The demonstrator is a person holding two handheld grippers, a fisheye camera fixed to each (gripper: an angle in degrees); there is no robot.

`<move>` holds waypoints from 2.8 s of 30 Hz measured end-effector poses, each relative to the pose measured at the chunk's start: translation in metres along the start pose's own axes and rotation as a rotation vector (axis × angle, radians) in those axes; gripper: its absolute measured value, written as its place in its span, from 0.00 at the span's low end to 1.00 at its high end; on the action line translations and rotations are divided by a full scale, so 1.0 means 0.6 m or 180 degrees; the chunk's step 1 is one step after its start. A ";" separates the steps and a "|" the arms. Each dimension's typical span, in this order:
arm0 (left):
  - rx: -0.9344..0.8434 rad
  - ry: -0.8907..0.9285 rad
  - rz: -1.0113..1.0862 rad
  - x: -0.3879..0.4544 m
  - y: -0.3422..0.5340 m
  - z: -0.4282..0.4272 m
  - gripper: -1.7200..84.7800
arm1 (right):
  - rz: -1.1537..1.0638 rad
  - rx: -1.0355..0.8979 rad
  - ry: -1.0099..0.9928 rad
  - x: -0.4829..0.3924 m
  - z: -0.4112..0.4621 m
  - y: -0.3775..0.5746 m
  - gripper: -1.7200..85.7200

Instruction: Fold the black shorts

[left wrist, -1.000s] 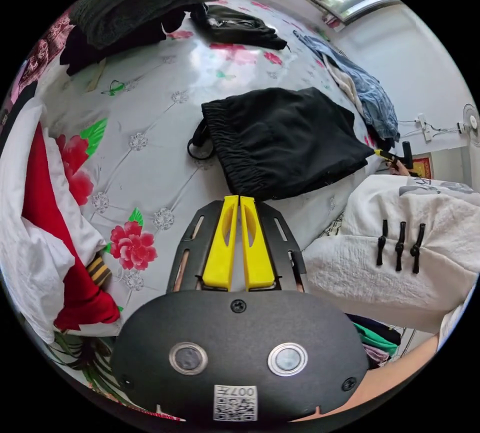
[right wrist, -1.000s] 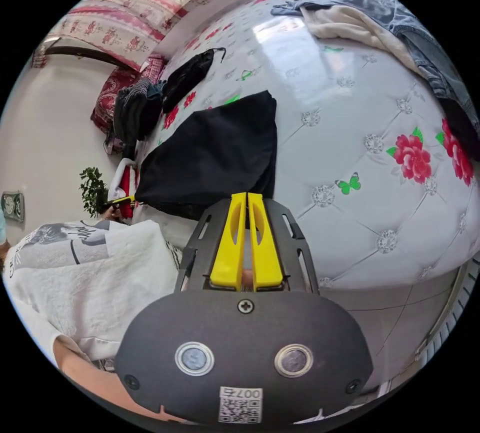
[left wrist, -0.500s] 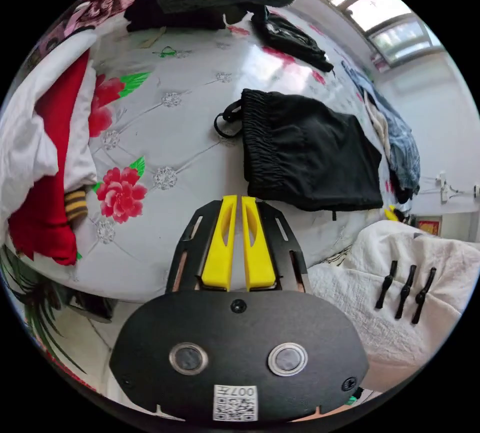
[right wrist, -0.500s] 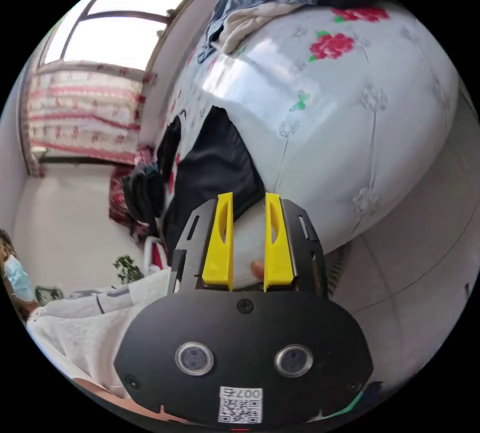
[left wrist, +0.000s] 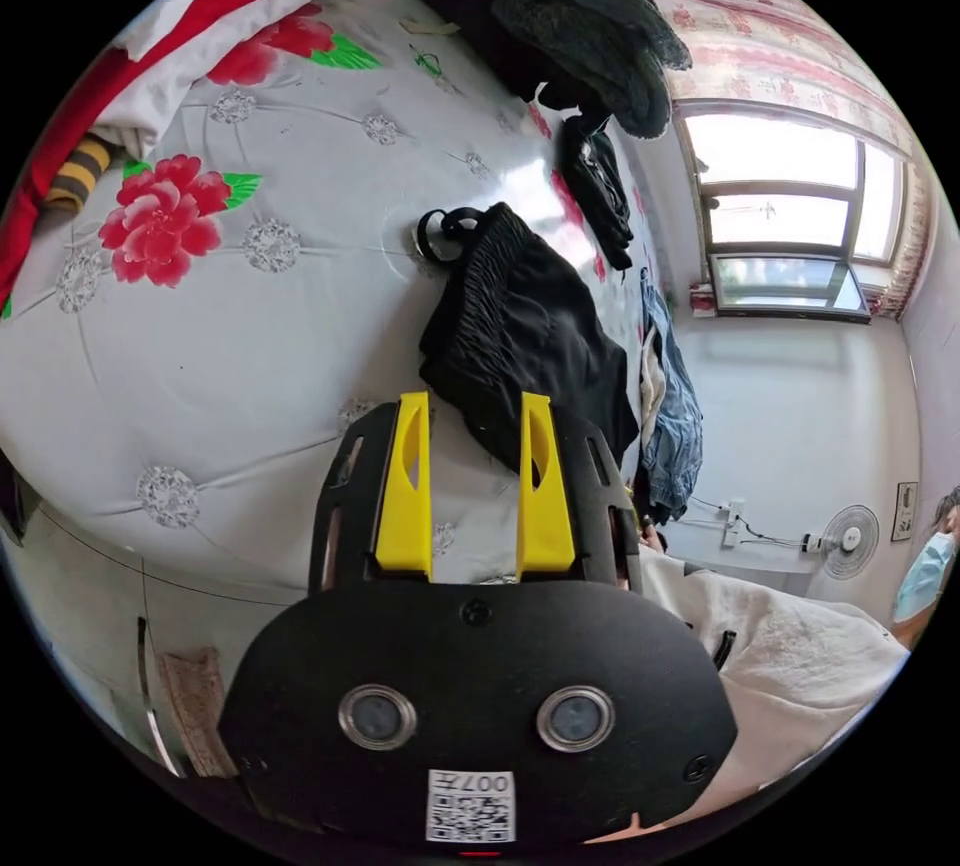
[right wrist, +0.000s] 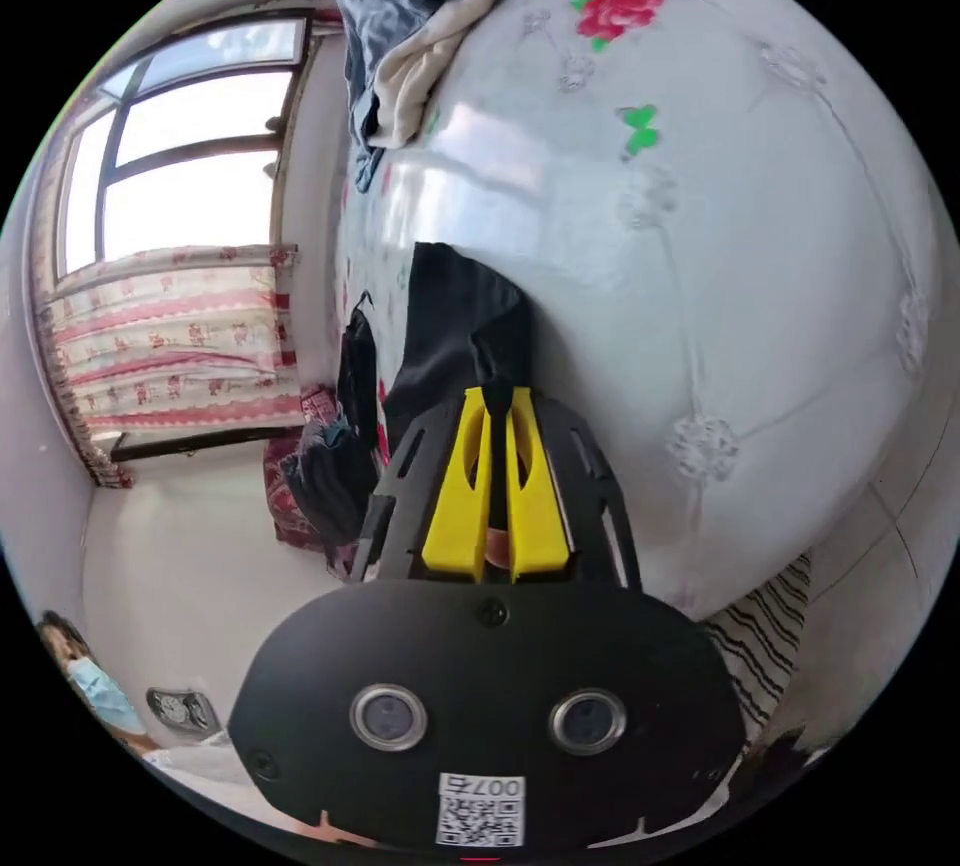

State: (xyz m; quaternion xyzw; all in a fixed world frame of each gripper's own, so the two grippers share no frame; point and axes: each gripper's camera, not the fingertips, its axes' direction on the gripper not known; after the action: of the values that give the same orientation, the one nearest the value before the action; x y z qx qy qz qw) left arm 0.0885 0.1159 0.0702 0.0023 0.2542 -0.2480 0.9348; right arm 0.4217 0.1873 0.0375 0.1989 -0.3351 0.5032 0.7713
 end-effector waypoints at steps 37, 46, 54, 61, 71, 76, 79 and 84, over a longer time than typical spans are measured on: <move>-0.0696 0.0867 0.0584 -0.128 0.000 0.004 0.25 | -0.1186 -0.2599 0.0267 -0.079 0.560 0.337 0.12; -0.0770 0.0599 0.0158 -0.136 -0.029 0.013 0.08 | -0.1562 -0.3138 0.0265 -0.145 0.664 0.340 0.05; -0.0316 0.0926 0.0831 0.069 -0.173 -0.038 0.05 | -0.2228 -0.2758 -0.0668 -0.467 0.631 0.179 0.02; 0.0207 0.1020 0.1801 0.367 -0.405 -0.062 0.04 | -0.3425 -0.1984 -0.0977 -0.894 0.613 0.023 0.02; 0.0520 0.0599 0.1893 0.481 -0.500 0.019 0.08 | -0.3501 -0.1255 -0.0695 -0.935 0.698 -0.103 0.04; -0.0126 -0.0544 0.1549 0.343 -0.427 0.171 0.10 | -0.2967 -0.1527 0.0279 -0.688 0.817 -0.099 0.07; -0.0459 -0.0918 0.1580 0.282 -0.320 0.199 0.10 | -0.2714 -0.1748 0.0574 -0.507 0.792 -0.058 0.08; -0.0886 -0.1866 0.1926 0.277 -0.155 0.204 0.09 | -0.2444 -0.1340 0.1330 -0.346 0.608 -0.065 0.10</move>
State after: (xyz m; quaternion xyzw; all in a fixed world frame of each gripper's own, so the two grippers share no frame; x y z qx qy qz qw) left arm 0.2275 -0.0582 0.1090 -0.1197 -0.0028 0.0831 0.9893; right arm 0.2856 -0.1973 0.1440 0.0424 -0.1699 0.1326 0.9756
